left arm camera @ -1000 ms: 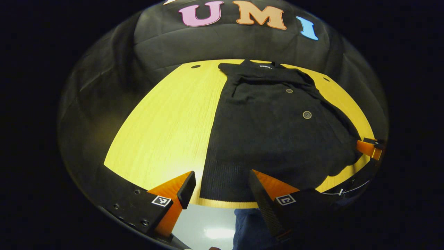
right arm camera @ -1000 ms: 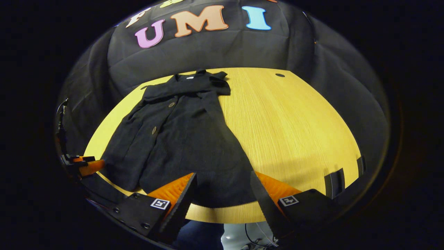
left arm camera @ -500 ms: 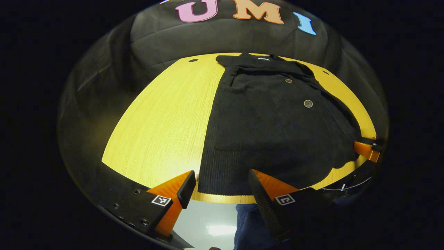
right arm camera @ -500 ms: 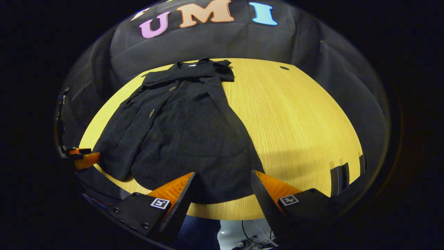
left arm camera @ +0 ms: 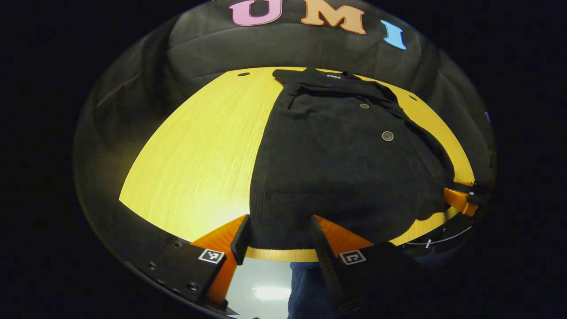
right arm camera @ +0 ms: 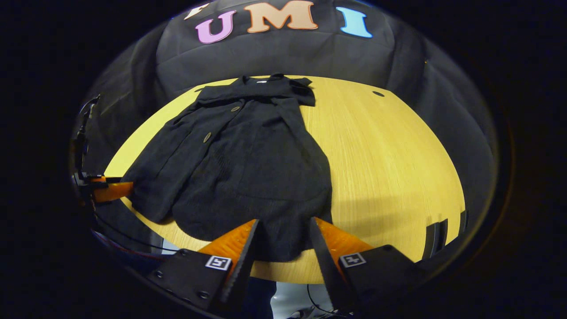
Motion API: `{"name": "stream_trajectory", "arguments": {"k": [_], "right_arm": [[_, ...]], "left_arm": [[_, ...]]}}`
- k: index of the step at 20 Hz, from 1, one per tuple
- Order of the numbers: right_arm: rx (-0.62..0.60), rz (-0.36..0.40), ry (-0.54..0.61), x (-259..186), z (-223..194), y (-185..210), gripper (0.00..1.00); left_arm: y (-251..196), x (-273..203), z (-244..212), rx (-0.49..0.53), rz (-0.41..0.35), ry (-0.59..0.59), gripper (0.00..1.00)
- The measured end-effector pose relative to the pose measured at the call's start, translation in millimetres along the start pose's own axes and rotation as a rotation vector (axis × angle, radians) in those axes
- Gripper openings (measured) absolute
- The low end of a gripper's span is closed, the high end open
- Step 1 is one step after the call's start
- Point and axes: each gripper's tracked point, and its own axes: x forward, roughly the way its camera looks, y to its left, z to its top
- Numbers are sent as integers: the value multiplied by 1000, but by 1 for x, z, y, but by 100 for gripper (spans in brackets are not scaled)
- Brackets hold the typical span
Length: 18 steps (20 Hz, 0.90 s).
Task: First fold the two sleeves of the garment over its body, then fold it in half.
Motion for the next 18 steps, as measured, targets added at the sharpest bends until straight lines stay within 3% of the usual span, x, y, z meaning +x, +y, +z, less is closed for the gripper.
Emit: {"name": "stream_trajectory", "arguments": {"k": [1,2,5,7,12,13,18], "right_arm": [[-8,6,1,0,1,3,58],[-10,13,2,1,2,5,53],[1,33,0,3,4,10,29],[5,35,3,4,4,10,18],[21,16,6,3,7,10,18],[25,13,9,4,8,11,11],[56,29,-43,-5,37,8,11]], "left_arm": [[-2,0,0,1,-5,-2,71],[-4,1,0,2,-9,-3,67],[-15,2,3,7,-40,-2,27],[-17,3,3,10,-45,1,7],[-15,3,6,-98,-62,28,0],[-16,3,6,-117,-63,40,0],[-16,-2,25,-137,-60,22,0]]}}
